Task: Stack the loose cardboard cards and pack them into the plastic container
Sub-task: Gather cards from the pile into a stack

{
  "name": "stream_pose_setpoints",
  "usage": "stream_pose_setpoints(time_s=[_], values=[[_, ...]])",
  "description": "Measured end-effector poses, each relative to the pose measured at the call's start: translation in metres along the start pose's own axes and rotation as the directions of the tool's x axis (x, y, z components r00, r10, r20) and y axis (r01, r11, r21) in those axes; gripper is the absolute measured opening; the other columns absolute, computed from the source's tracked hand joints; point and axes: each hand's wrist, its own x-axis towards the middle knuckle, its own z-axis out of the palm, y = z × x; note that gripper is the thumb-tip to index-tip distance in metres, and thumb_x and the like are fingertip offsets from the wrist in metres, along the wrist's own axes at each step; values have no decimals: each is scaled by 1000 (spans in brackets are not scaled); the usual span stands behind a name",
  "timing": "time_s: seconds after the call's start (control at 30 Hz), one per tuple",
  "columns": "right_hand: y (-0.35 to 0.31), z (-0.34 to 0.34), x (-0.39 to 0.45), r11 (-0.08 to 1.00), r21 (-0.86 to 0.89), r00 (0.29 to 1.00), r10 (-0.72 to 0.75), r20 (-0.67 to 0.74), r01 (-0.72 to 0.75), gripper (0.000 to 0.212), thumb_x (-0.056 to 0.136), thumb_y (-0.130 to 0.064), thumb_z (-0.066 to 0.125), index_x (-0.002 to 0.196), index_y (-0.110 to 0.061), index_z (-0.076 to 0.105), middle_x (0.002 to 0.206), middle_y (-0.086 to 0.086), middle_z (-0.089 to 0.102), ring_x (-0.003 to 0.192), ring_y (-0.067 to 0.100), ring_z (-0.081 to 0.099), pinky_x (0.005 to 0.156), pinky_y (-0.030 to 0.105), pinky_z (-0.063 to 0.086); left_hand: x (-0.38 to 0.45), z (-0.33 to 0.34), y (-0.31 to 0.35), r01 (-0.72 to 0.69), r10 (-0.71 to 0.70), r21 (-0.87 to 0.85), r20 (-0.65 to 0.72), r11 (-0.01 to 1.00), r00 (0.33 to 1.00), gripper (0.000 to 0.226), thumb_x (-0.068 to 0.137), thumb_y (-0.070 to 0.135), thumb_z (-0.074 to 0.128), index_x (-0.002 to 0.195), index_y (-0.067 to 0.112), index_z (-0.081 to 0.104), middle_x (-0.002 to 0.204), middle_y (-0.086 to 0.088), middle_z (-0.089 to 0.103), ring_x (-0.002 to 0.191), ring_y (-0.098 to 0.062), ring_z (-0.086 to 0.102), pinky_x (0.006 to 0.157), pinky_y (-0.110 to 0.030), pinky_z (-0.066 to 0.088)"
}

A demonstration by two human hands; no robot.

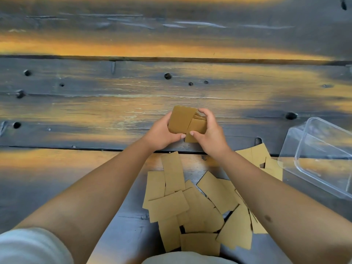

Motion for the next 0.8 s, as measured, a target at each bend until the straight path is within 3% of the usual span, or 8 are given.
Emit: stream_pose_setpoints(time_s=[0.13, 0.27, 0.4, 0.5, 0.6, 0.7, 0.8], values=[[3, 4, -4, 984, 172, 998, 55, -39, -47, 55, 79, -17, 75, 114, -45, 43, 105, -24, 54, 96, -3, 54, 79, 22, 50, -7, 4, -5, 16, -13, -50, 52, 999, 999, 57, 75, 24, 81, 112, 52, 48, 100, 33, 63, 93, 14, 58, 70, -3, 43], [2, 8, -4, 934, 350, 988, 109, -106, -66, 38, 78, -25, 75, 100, -44, 51, 97, -19, 62, 85, -7, 60, 67, 13, 50, -4, 9, -6, 20, -19, -94, 15, 995, 1000, 56, 70, 30, 84, 110, 50, 49, 103, 28, 66, 94, 10, 61, 70, -6, 46], [3, 14, -4, 854, 512, 971, 192, -145, -92, 27, 79, -34, 73, 93, -46, 54, 90, -17, 68, 84, 1, 65, 70, 22, 54, 2, 14, -9, 9, -12, -53, -54, 999, 998, 62, 71, 22, 83, 116, 42, 46, 105, 19, 62, 88, 14, 57, 66, -4, 44], [6, 16, -5, 822, 561, 971, 200, -128, -96, 25, 79, -37, 73, 95, -45, 56, 95, -14, 69, 89, 6, 66, 75, 29, 56, 6, 12, -11, -2, 1, -8, -67, 1000, 998, 53, 75, 21, 80, 116, 36, 50, 103, 17, 63, 87, 15, 57, 67, -3, 43], [7, 10, -2, 886, 451, 985, 157, -74, -107, 37, 79, -37, 72, 110, -42, 54, 109, -10, 66, 100, 6, 63, 81, 25, 54, 7, 8, -13, -17, 18, 9, -69, 1000, 997, 43, 77, 20, 78, 109, 35, 54, 100, 17, 65, 85, 11, 59, 68, -6, 44], [11, -4, 6, 998, 46, 998, 53, -46, -51, 48, 77, -31, 76, 119, -30, 54, 115, -8, 59, 106, 13, 57, 86, 28, 46, 6, 3, -16, -9, 11, 45, -58, 999, 998, 37, 78, 21, 78, 106, 33, 56, 98, 14, 66, 83, 6, 60, 67, -11, 47], [10, -19, 10, 965, -263, 1000, -15, -4, 13, 62, 72, -36, 81, 122, -36, 46, 102, -5, 60, 93, 18, 56, 75, 32, 44, 4, -1, -18, -12, 12, 96, -1, 995, 1000, 43, 80, 21, 76, 111, 40, 53, 99, 20, 64, 85, 11, 59, 66, -6, 44]])
